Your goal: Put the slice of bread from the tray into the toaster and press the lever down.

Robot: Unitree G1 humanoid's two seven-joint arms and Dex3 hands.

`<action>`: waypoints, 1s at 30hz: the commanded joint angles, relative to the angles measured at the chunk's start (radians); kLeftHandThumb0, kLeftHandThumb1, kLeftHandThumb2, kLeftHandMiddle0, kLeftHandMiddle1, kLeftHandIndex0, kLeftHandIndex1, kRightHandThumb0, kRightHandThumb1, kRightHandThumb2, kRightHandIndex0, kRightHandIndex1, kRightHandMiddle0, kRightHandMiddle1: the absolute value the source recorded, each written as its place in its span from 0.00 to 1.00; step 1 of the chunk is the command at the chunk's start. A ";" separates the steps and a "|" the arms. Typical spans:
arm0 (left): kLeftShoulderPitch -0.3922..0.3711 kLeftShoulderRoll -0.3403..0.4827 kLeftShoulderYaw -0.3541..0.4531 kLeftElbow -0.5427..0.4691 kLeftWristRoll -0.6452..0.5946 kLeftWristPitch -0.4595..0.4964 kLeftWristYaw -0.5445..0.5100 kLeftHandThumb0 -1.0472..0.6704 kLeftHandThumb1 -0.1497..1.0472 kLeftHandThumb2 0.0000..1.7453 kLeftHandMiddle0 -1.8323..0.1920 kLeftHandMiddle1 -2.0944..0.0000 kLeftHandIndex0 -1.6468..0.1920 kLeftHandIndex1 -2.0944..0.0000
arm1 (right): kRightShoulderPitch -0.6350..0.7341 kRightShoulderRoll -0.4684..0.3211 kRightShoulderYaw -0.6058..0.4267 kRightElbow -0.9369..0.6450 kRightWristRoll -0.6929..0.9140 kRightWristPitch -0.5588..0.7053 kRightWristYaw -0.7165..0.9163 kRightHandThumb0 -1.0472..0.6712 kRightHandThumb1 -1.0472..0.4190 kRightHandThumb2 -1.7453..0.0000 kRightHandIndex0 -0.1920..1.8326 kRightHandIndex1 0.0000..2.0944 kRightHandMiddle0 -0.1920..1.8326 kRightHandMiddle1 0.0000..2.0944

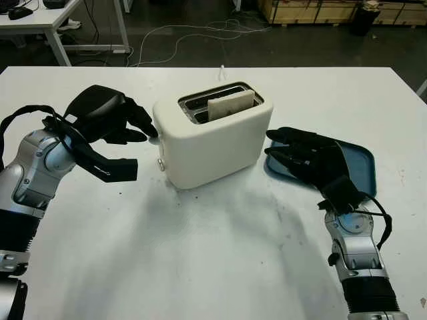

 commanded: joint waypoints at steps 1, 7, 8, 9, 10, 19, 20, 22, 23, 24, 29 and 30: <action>-0.013 -0.007 -0.011 0.014 0.005 -0.002 -0.002 0.44 0.81 0.00 0.40 0.38 0.16 1.00 | 0.005 0.006 -0.005 -0.001 0.010 -0.014 0.002 0.34 0.09 1.00 0.59 0.13 0.58 0.00; -0.012 -0.006 -0.025 0.012 0.011 0.016 -0.024 0.44 0.83 0.00 0.40 0.42 0.16 1.00 | 0.005 0.006 -0.007 0.001 0.015 -0.013 0.006 0.34 0.09 1.00 0.59 0.13 0.58 0.00; -0.012 -0.007 -0.027 0.015 0.009 0.017 -0.026 0.43 0.83 0.00 0.41 0.43 0.17 1.00 | 0.005 0.005 -0.007 0.002 0.013 -0.015 0.005 0.34 0.09 1.00 0.59 0.13 0.58 0.00; -0.011 -0.010 -0.029 0.020 0.007 0.017 -0.024 0.43 0.83 0.00 0.41 0.43 0.17 1.00 | 0.005 0.005 -0.007 0.000 0.010 -0.016 0.004 0.34 0.09 1.00 0.59 0.13 0.58 0.00; -0.011 -0.012 -0.031 0.024 0.007 0.017 -0.022 0.44 0.83 0.00 0.40 0.43 0.17 1.00 | 0.005 0.005 -0.007 0.001 0.010 -0.017 0.004 0.34 0.09 1.00 0.59 0.13 0.58 0.00; 0.023 -0.044 -0.099 0.126 0.032 -0.040 0.025 0.44 0.81 0.00 0.36 0.43 0.15 0.99 | 0.005 0.009 -0.011 0.002 0.022 -0.014 0.016 0.34 0.09 1.00 0.59 0.13 0.58 0.00; 0.030 -0.053 -0.112 0.139 0.033 -0.037 0.022 0.44 0.81 0.00 0.38 0.42 0.16 0.99 | 0.005 0.011 -0.011 0.002 0.025 -0.012 0.016 0.34 0.09 1.00 0.59 0.13 0.58 0.00; 0.048 -0.075 -0.138 0.156 0.036 -0.018 0.016 0.45 0.82 0.00 0.38 0.44 0.17 1.00 | 0.005 0.011 -0.011 0.005 0.023 -0.014 0.015 0.34 0.09 1.00 0.59 0.13 0.58 0.00; 0.061 -0.094 -0.151 0.170 0.034 -0.011 0.019 0.45 0.83 0.00 0.39 0.47 0.18 1.00 | 0.005 0.011 -0.011 0.007 0.023 -0.015 0.015 0.34 0.09 1.00 0.59 0.13 0.58 0.00; 0.073 -0.113 -0.162 0.181 0.033 -0.002 0.026 0.47 0.83 0.00 0.38 0.52 0.19 1.00 | 0.005 0.010 -0.011 0.009 0.021 -0.015 0.015 0.34 0.09 1.00 0.59 0.13 0.58 0.00; 0.144 -0.248 -0.248 0.307 0.066 0.035 0.113 0.48 0.85 0.01 0.40 0.55 0.22 1.00 | 0.001 0.010 -0.007 0.017 0.016 -0.016 0.017 0.34 0.09 1.00 0.59 0.13 0.58 0.00; 0.155 -0.273 -0.265 0.333 0.070 0.050 0.123 0.48 0.87 0.01 0.41 0.55 0.22 1.00 | 0.000 0.011 -0.006 0.016 0.014 -0.014 0.016 0.34 0.09 1.00 0.59 0.13 0.58 0.00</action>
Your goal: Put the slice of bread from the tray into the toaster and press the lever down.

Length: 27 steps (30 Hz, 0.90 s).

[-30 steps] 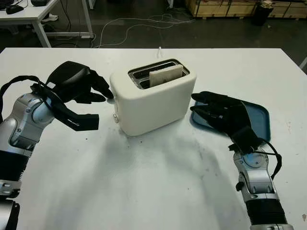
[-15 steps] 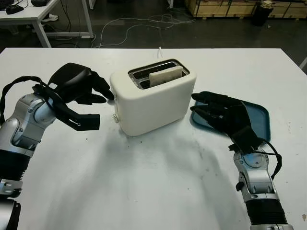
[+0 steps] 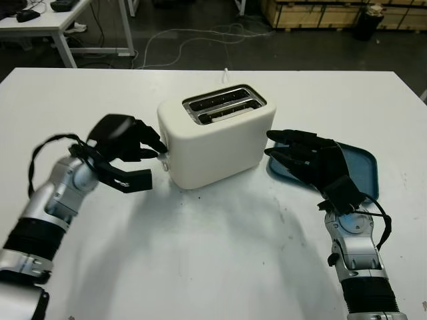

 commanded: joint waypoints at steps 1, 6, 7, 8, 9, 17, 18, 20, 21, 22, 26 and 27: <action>0.113 -0.129 -0.165 0.110 0.072 0.032 -0.059 0.47 0.88 0.01 0.43 0.56 0.22 1.00 | -0.001 0.003 0.000 0.009 0.002 -0.011 0.001 0.34 0.09 1.00 0.59 0.13 0.58 0.00; 0.142 -0.143 -0.194 0.131 0.086 0.053 -0.019 0.47 0.89 0.02 0.44 0.52 0.20 0.99 | -0.001 0.002 -0.001 0.011 0.001 -0.008 0.002 0.34 0.09 1.00 0.59 0.13 0.58 0.00; 0.144 -0.142 -0.193 0.132 0.083 0.054 -0.018 0.47 0.89 0.01 0.45 0.51 0.20 0.99 | -0.001 0.002 0.000 0.009 0.001 -0.004 0.002 0.34 0.09 1.00 0.59 0.13 0.58 0.00; 0.144 -0.139 -0.192 0.127 0.079 0.059 -0.023 0.47 0.89 0.02 0.46 0.51 0.20 0.99 | -0.001 0.002 0.001 0.008 -0.001 -0.003 0.002 0.34 0.09 1.00 0.59 0.13 0.58 0.00; 0.143 -0.137 -0.190 0.127 0.076 0.061 -0.024 0.47 0.89 0.02 0.47 0.52 0.21 1.00 | -0.001 0.002 0.002 0.008 -0.002 -0.002 0.002 0.34 0.09 1.00 0.59 0.12 0.58 0.00; 0.130 -0.150 -0.190 0.133 0.066 0.061 -0.006 0.48 0.89 0.02 0.44 0.64 0.25 1.00 | -0.001 0.005 0.005 0.011 -0.011 -0.005 -0.003 0.34 0.09 1.00 0.59 0.12 0.58 0.00; 0.130 -0.155 -0.192 0.137 0.067 0.056 0.003 0.48 0.88 0.02 0.43 0.64 0.25 0.99 | -0.001 0.005 0.004 0.010 -0.010 -0.002 -0.003 0.34 0.09 1.00 0.59 0.12 0.58 0.00; 0.130 -0.168 -0.193 0.149 0.059 0.050 0.011 0.49 0.88 0.01 0.42 0.65 0.24 0.99 | 0.000 0.006 0.002 0.009 -0.007 0.000 0.000 0.34 0.09 1.00 0.59 0.12 0.58 0.00; 0.131 -0.174 -0.192 0.151 0.054 0.051 0.012 0.49 0.88 0.01 0.42 0.65 0.24 0.99 | 0.000 0.005 0.002 0.008 -0.007 0.001 0.000 0.34 0.09 1.00 0.59 0.12 0.58 0.00; 0.131 -0.178 -0.192 0.150 0.051 0.055 0.010 0.50 0.89 0.01 0.41 0.64 0.23 0.99 | 0.000 0.004 0.002 0.007 -0.008 0.004 0.001 0.34 0.09 1.00 0.59 0.12 0.58 0.00; 0.123 -0.167 -0.182 0.127 0.043 0.071 -0.009 0.47 0.89 0.02 0.43 0.60 0.23 0.99 | -0.002 0.001 0.001 0.010 -0.007 0.001 0.003 0.34 0.09 1.00 0.59 0.12 0.58 0.00; 0.121 -0.165 -0.174 0.115 0.036 0.079 -0.012 0.47 0.89 0.03 0.44 0.60 0.23 0.99 | -0.003 0.001 0.000 0.012 -0.005 0.000 0.004 0.34 0.09 1.00 0.59 0.12 0.58 0.00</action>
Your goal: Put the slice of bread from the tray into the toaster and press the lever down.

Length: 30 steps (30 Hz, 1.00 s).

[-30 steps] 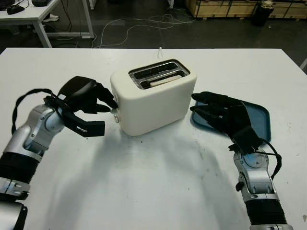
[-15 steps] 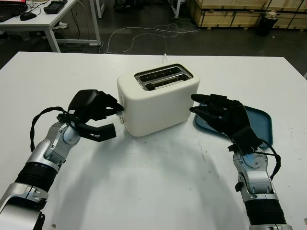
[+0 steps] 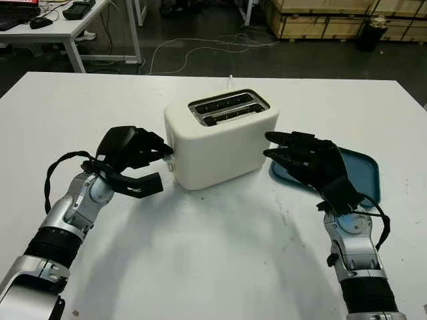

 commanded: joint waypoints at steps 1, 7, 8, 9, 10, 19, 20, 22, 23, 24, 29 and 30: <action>0.101 -0.117 -0.151 0.052 0.039 0.036 -0.120 0.47 0.89 0.03 0.45 0.61 0.23 0.99 | -0.003 0.000 -0.002 0.009 0.007 -0.002 0.004 0.33 0.09 1.00 0.59 0.12 0.58 0.00; 0.138 -0.208 -0.083 -0.001 -0.092 0.056 -0.026 0.48 0.77 0.00 0.48 0.29 0.20 0.98 | -0.001 -0.001 -0.003 0.011 0.009 -0.004 0.011 0.33 0.10 1.00 0.59 0.12 0.58 0.00; 0.149 -0.236 -0.083 0.010 -0.098 0.071 0.010 0.48 0.76 0.00 0.49 0.27 0.20 0.98 | -0.001 -0.002 -0.003 0.011 0.008 -0.005 0.012 0.33 0.10 1.00 0.59 0.12 0.58 0.00; 0.159 -0.263 -0.087 0.034 -0.099 0.075 0.047 0.50 0.76 0.00 0.51 0.24 0.20 0.98 | -0.001 -0.003 -0.003 0.012 0.008 -0.004 0.013 0.33 0.10 1.00 0.59 0.12 0.58 0.00; 0.167 -0.287 -0.093 0.072 -0.098 0.063 0.084 0.51 0.76 0.00 0.51 0.23 0.19 0.97 | -0.002 -0.005 -0.003 0.012 0.006 -0.005 0.014 0.33 0.10 1.00 0.59 0.12 0.58 0.00; 0.186 -0.346 -0.140 0.280 -0.063 0.069 0.231 0.52 0.77 0.00 0.49 0.39 0.20 0.96 | -0.009 -0.018 -0.008 0.015 0.003 -0.007 0.020 0.34 0.10 1.00 0.60 0.12 0.59 0.00; 0.188 -0.343 -0.138 0.282 -0.063 0.069 0.239 0.52 0.77 0.00 0.49 0.39 0.21 0.96 | -0.010 -0.018 -0.009 0.017 0.006 -0.008 0.022 0.34 0.10 1.00 0.60 0.12 0.59 0.00; 0.191 -0.339 -0.136 0.281 -0.061 0.073 0.248 0.52 0.77 0.00 0.49 0.36 0.21 0.95 | -0.013 -0.018 -0.010 0.024 0.011 -0.013 0.028 0.34 0.10 1.00 0.60 0.12 0.59 0.00; 0.192 -0.336 -0.135 0.285 -0.060 0.068 0.254 0.52 0.77 0.00 0.49 0.35 0.21 0.95 | -0.015 -0.017 -0.010 0.027 0.014 -0.013 0.030 0.34 0.10 1.00 0.60 0.12 0.59 0.00; 0.193 -0.335 -0.136 0.285 -0.057 0.066 0.258 0.52 0.76 0.00 0.49 0.35 0.20 0.95 | -0.016 -0.017 -0.011 0.029 0.014 -0.015 0.031 0.34 0.10 1.00 0.60 0.12 0.59 0.00; 0.197 -0.331 -0.140 0.274 -0.056 0.090 0.248 0.56 0.76 0.00 0.48 0.37 0.21 0.95 | -0.018 -0.017 -0.011 0.029 0.004 -0.015 0.026 0.33 0.10 1.00 0.60 0.12 0.59 0.00; 0.196 -0.329 -0.143 0.272 -0.058 0.095 0.247 0.56 0.76 0.00 0.49 0.37 0.21 0.95 | -0.018 -0.018 -0.010 0.027 0.002 -0.015 0.025 0.33 0.10 1.00 0.60 0.12 0.59 0.00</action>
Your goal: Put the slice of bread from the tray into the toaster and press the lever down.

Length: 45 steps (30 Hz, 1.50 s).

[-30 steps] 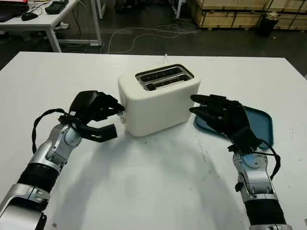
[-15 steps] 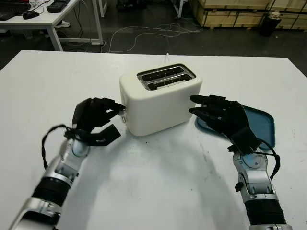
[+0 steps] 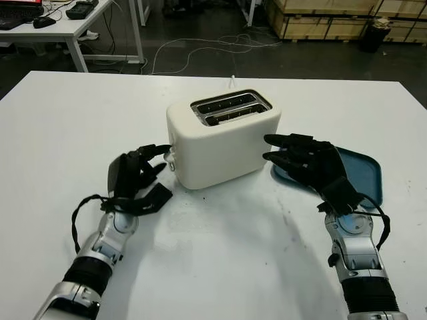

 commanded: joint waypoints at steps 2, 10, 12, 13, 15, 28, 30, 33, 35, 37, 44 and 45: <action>0.055 -0.076 -0.133 0.093 0.079 0.092 -0.148 0.56 0.76 0.00 0.49 0.36 0.21 0.95 | -0.013 -0.009 -0.005 0.005 -0.001 -0.011 -0.003 0.33 0.10 1.00 0.61 0.12 0.59 0.00; 0.051 -0.025 -0.125 -0.018 0.076 0.118 -0.182 0.53 0.77 0.00 0.54 0.31 0.23 0.95 | -0.014 -0.005 -0.005 0.009 0.004 -0.009 -0.003 0.33 0.10 1.00 0.60 0.12 0.59 0.00; 0.059 -0.006 -0.121 -0.067 0.065 0.119 -0.191 0.53 0.78 0.00 0.54 0.31 0.23 0.95 | -0.014 -0.004 -0.004 0.007 0.002 -0.007 -0.005 0.33 0.10 1.00 0.60 0.12 0.59 0.00; 0.064 0.001 -0.119 -0.090 0.060 0.123 -0.196 0.53 0.78 0.00 0.53 0.32 0.23 0.95 | -0.013 -0.003 -0.004 0.005 0.002 -0.006 -0.005 0.33 0.10 1.00 0.60 0.12 0.59 0.00; 0.074 0.012 -0.115 -0.121 0.056 0.119 -0.189 0.52 0.78 0.00 0.52 0.32 0.23 0.95 | -0.012 -0.002 -0.003 0.001 0.004 -0.004 -0.004 0.33 0.10 1.00 0.60 0.12 0.59 0.00; 0.122 0.155 0.032 -0.394 0.030 0.088 -0.215 0.55 0.79 0.00 0.50 0.37 0.23 0.94 | -0.007 -0.001 0.000 -0.004 0.002 0.002 -0.004 0.33 0.10 1.00 0.60 0.12 0.59 0.00; 0.125 0.204 0.082 -0.452 0.026 0.088 -0.243 0.53 0.79 0.00 0.50 0.38 0.24 0.94 | -0.007 -0.002 0.000 -0.001 0.003 -0.002 -0.002 0.33 0.10 1.00 0.60 0.12 0.59 0.00; 0.132 0.274 0.157 -0.551 0.035 0.114 -0.294 0.50 0.79 0.00 0.47 0.43 0.24 0.94 | -0.008 -0.001 -0.002 0.004 0.007 -0.002 -0.001 0.33 0.10 1.00 0.60 0.12 0.59 0.00; 0.136 0.312 0.212 -0.618 0.034 0.140 -0.331 0.49 0.79 0.00 0.46 0.45 0.24 0.94 | -0.006 0.000 -0.001 -0.003 0.006 0.009 -0.002 0.32 0.10 1.00 0.60 0.12 0.59 0.00; 0.134 0.339 0.258 -0.668 0.037 0.155 -0.359 0.49 0.79 0.00 0.45 0.44 0.24 0.94 | -0.003 0.000 0.001 -0.011 0.003 0.017 -0.003 0.32 0.10 1.00 0.60 0.12 0.59 0.00; 0.082 0.408 0.334 -0.718 0.076 0.186 -0.432 0.43 0.80 0.00 0.45 0.49 0.24 0.95 | -0.002 0.004 0.005 -0.009 0.008 0.013 0.000 0.33 0.10 1.00 0.60 0.12 0.59 0.00; 0.074 0.416 0.338 -0.718 0.082 0.183 -0.440 0.43 0.80 0.00 0.44 0.50 0.24 0.96 | -0.001 0.005 0.004 -0.011 0.007 0.016 -0.002 0.33 0.10 1.00 0.60 0.12 0.59 0.00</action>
